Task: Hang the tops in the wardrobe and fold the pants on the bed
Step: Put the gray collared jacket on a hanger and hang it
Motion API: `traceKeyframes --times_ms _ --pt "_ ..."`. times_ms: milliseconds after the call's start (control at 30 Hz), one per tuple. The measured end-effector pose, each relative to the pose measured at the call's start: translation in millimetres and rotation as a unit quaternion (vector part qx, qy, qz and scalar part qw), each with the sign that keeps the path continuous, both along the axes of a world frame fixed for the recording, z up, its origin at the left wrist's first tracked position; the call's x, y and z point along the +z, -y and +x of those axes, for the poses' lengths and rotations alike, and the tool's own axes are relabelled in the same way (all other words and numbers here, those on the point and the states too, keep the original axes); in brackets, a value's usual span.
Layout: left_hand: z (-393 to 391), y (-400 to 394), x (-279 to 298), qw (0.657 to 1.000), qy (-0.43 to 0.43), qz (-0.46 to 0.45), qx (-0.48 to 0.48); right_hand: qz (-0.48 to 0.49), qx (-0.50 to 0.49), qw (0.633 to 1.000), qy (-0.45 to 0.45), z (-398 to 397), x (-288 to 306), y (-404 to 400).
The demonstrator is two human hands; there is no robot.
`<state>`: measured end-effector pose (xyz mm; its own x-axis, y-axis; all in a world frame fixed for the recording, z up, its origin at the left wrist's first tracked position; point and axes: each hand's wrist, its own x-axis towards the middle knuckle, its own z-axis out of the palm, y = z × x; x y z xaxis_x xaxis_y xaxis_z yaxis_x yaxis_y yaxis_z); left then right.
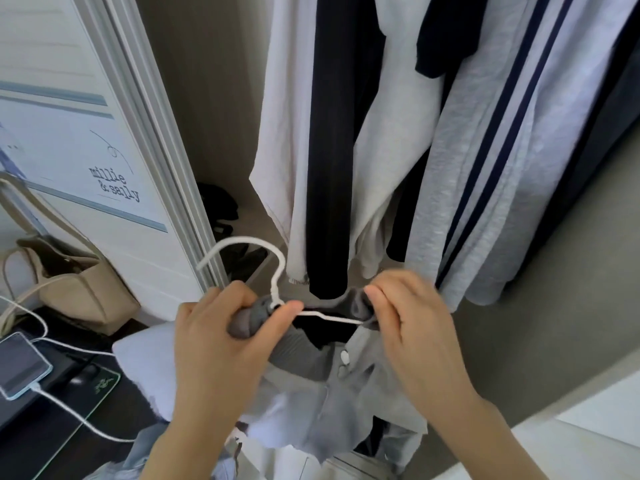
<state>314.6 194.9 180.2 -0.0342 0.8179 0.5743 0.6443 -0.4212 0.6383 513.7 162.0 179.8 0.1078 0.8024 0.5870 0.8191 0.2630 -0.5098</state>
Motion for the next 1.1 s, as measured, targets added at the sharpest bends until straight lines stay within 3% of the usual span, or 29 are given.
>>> traceKeyframes --times_ms 100,200,267,367,433,533,633,733,800,900,967,1100 --pt "1.9 1.0 0.9 1.0 -0.019 -0.006 -0.002 -0.055 0.043 0.997 -0.045 -7.6 -18.2 -2.7" --pt "-5.3 -0.2 1.9 0.998 -0.052 -0.002 -0.041 -0.012 -0.001 0.992 -0.128 -8.4 -18.1 -3.8" --pt "-26.0 -6.1 2.8 0.995 -0.092 0.022 -0.015 0.006 -0.045 0.98 -0.191 7.3 -10.6 -5.5" --pt "-53.2 -15.5 7.1 0.999 -0.023 0.011 0.026 0.045 -0.043 0.971 -0.23 28.2 -0.2 -6.1" --pt "-57.5 -17.6 8.0 0.998 0.039 0.011 0.045 0.036 -0.024 0.977 -0.211 31.3 2.6 -6.1" --pt "-54.7 -18.3 6.8 0.993 0.074 0.02 0.093 0.047 -0.055 0.994 -0.087 30.2 2.8 -5.1" --pt "-34.5 -12.7 5.2 0.987 -0.03 0.047 0.153 0.099 -0.119 0.988 0.003 6.8 9.1 0.4" --pt "-9.5 -6.9 0.1 0.976 -0.113 0.114 0.145 0.094 -0.079 0.991 0.059 -35.8 14.3 4.3" --pt "-12.0 -10.7 1.8 0.988 -0.032 0.058 0.137 0.051 -0.021 0.998 0.025 -42.8 14.4 6.4" --pt "-35.1 -18.8 8.3 0.979 0.176 -0.01 0.104 0.029 0.059 0.998 0.007 -11.7 19.2 13.4" --pt "-44.5 -22.5 13.8 0.973 0.21 0.025 0.089 0.065 0.015 0.997 0.046 13.8 23.8 12.6" --pt "-49.2 -28.4 18.5 0.968 0.236 0.054 0.065 -0.015 0.034 0.993 0.108 30.8 18.8 2.3"
